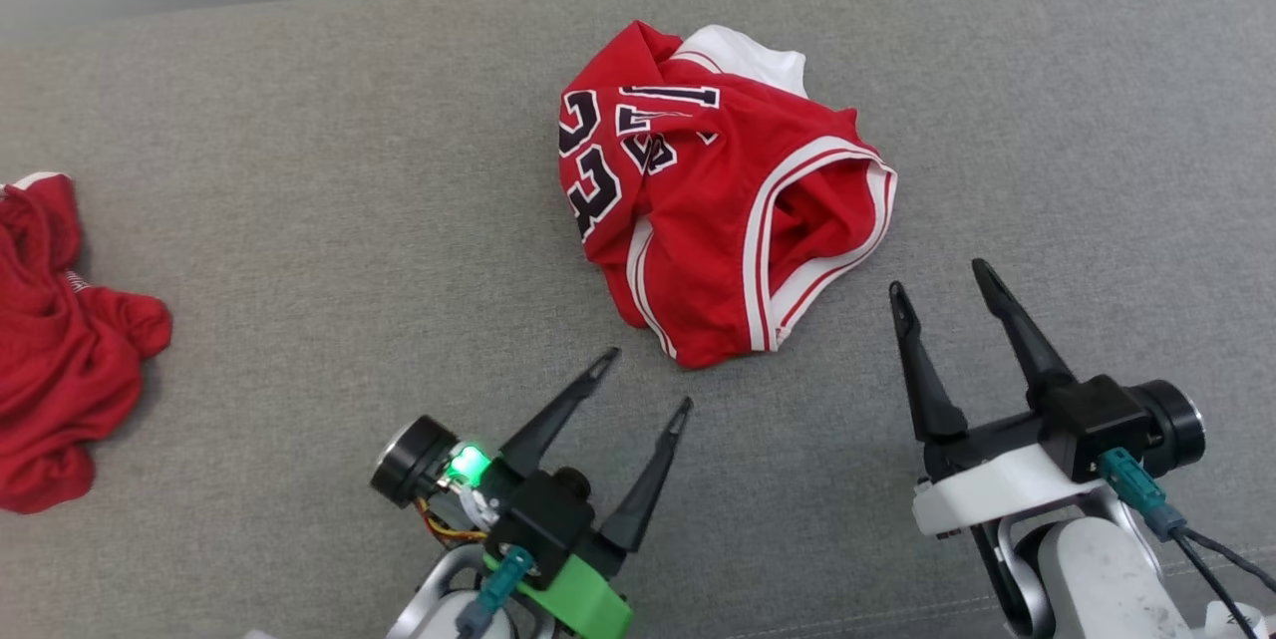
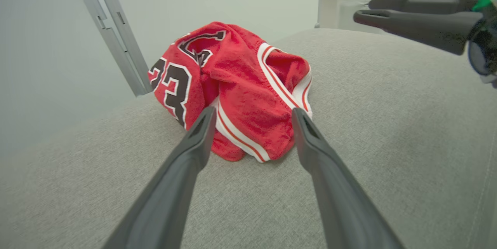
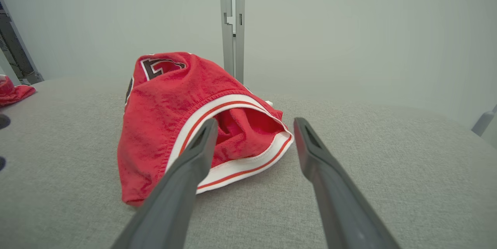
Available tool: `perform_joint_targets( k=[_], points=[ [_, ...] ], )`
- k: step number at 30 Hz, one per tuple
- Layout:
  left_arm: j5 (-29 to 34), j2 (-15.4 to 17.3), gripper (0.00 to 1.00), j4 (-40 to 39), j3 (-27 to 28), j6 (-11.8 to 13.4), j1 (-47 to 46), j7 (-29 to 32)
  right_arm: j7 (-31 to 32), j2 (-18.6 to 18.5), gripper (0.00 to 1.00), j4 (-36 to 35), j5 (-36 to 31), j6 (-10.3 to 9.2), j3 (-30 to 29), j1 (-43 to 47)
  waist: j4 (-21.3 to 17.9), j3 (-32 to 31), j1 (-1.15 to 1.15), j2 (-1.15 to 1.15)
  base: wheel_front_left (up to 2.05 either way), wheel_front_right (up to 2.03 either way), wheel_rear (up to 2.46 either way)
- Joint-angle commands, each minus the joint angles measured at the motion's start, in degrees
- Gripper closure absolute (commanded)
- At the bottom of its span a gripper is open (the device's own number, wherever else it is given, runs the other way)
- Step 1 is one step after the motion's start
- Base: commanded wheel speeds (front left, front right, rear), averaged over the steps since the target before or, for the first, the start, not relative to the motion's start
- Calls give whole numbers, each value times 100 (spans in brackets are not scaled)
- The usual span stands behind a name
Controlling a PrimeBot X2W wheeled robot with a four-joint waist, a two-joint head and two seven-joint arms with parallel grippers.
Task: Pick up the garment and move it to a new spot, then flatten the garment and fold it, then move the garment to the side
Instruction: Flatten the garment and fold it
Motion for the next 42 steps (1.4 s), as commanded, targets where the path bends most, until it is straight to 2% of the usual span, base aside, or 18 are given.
perform_joint_targets(
  k=[1,6,10,19,25,32,33,35,42],
  points=[
    [30,87,0,73,-201,-22,-212,4,7,-16,0,-44,0,-6,-81,-114,-274,318,0,0,0,0,0],
    [-82,261,0,407,-1046,-19,-874,4,7,-10,0,-133,-65,-6,-189,-318,-466,609,0,0,0,0,0],
    [-7,302,0,779,-1317,-12,-1342,3,7,-8,0,-161,-51,-5,-201,-435,-591,780,0,0,0,0,0],
    [38,189,0,1861,-1431,94,-1884,3,7,-8,0,-132,10,-6,-129,-329,-732,760,0,0,0,0,0],
    [139,86,0,2562,-1485,380,-2326,3,7,-9,0,-148,82,-5,-132,-437,-730,843,0,0,0,0,0],
    [-49,-107,1,2924,-1440,432,-2783,4,7,-11,0,-155,192,-6,-18,-558,-768,1005,0,0,0,0,0],
    [-121,-133,42,2860,-1417,407,-2832,3,7,-11,0,-155,216,-5,-17,-570,-776,1030,0,0,0,0,0],
    [-225,-154,100,2749,-1385,372,-2863,3,7,-10,0,-129,232,-6,-11,-591,-806,1052,0,0,0,0,0],
    [-689,-227,100,2306,-1241,136,-3051,3,7,-10,0,-90,390,-5,-99,-691,-989,1032,0,0,0,0,0]
  ],
)
